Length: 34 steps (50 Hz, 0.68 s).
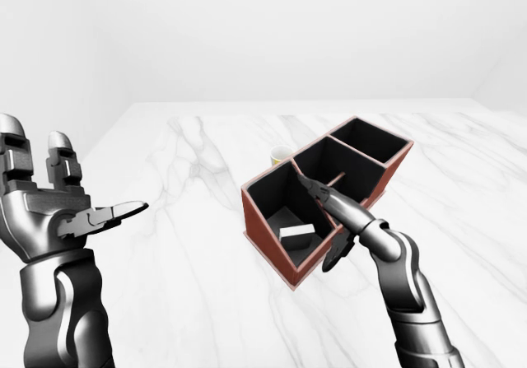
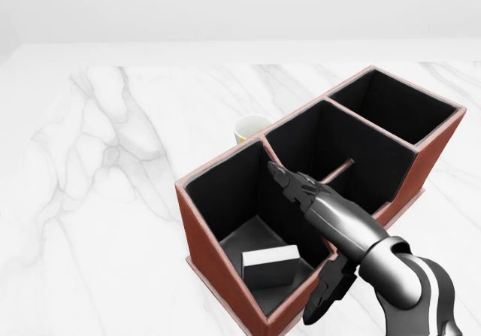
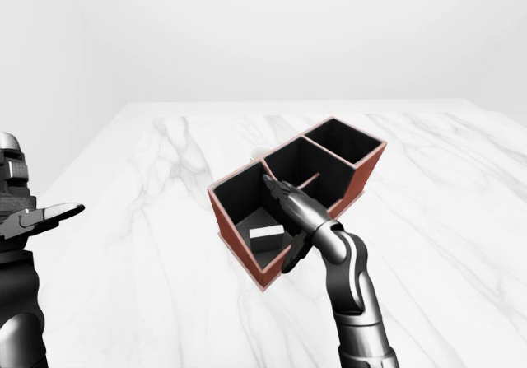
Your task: Pick up the book and place it in the left compartment of the caddy.
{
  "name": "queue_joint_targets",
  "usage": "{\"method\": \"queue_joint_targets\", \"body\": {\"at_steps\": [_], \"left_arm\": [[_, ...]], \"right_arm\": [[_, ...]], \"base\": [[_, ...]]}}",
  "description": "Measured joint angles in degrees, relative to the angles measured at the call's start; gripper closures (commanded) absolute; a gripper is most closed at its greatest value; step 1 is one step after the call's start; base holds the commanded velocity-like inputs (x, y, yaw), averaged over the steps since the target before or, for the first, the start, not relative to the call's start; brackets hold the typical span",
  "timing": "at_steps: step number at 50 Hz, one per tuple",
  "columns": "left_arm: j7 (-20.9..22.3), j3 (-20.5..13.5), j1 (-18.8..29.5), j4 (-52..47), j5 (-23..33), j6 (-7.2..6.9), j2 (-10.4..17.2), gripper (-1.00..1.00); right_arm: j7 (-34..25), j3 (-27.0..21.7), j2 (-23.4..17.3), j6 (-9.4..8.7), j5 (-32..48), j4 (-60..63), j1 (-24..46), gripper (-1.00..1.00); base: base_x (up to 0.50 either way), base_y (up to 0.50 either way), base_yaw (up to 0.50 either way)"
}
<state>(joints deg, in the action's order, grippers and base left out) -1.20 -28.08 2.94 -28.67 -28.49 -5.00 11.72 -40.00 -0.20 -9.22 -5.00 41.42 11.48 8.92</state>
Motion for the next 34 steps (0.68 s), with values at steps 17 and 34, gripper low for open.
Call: {"method": "queue_joint_targets", "body": {"at_steps": [17, 34], "left_arm": [[0.17, 0.2, 0.03, 0.55, 0.26, 0.0, -0.08, -1.0], [0.07, -0.06, -0.06, 0.03, -0.11, 0.0, 0.01, -1.0]], "right_arm": [[0.0, 1.42, -1.51, 0.0, 1.6, 16.89, 2.07, -1.0], [0.0, 4.59, -8.73, 0.0, 5.94, 35.58, 7.67, -1.0]], "base": [[0.0, 0.0, 0.0], [0.0, 0.0, 0.0]]}}
